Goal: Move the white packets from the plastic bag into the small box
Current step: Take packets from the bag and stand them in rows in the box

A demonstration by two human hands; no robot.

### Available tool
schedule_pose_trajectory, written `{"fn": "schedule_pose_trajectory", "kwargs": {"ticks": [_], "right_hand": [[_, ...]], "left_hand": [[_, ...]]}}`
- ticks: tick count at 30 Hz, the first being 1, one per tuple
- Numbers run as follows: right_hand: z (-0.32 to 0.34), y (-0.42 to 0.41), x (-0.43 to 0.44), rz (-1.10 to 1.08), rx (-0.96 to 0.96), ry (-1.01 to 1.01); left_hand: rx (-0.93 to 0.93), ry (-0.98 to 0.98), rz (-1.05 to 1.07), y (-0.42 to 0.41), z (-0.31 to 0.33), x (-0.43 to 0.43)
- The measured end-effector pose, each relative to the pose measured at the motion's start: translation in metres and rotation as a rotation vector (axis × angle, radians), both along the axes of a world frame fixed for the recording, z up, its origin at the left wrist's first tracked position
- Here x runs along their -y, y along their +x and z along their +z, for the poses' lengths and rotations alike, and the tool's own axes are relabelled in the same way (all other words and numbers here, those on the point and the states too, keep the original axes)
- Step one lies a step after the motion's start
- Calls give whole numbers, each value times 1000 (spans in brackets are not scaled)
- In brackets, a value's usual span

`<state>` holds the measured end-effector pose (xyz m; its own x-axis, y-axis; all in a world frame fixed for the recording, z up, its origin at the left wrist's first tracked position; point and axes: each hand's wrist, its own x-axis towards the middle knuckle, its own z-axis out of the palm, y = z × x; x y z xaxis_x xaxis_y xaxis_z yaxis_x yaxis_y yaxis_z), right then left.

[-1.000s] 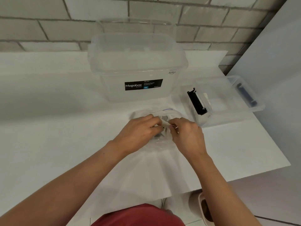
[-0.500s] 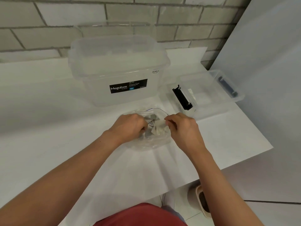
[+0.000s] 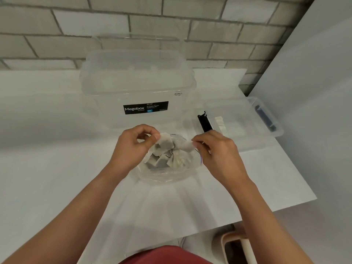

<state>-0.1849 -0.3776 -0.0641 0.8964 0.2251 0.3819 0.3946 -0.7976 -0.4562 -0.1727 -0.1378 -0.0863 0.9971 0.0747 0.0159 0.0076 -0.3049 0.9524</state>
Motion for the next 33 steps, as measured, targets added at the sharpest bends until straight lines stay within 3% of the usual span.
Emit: {"fn": "schedule_pose_trajectory", "kwargs": {"ticks": [7,12,17,21,33], "right_hand": [[59,34,75,-164,50,153],[59,80,118,-215,-15,-83],[29,129,138,-42,-377,-381],[1,151,137,98,-616,-498],[-34,179,135,105,-587,-574]], "left_hand": [[77,-6,25,3,23,25],[166,81,9,7,38,49],[190,119,30,13,44,68],[177,106,62,14,44,85],[188,106,178,15,40,117]]}}
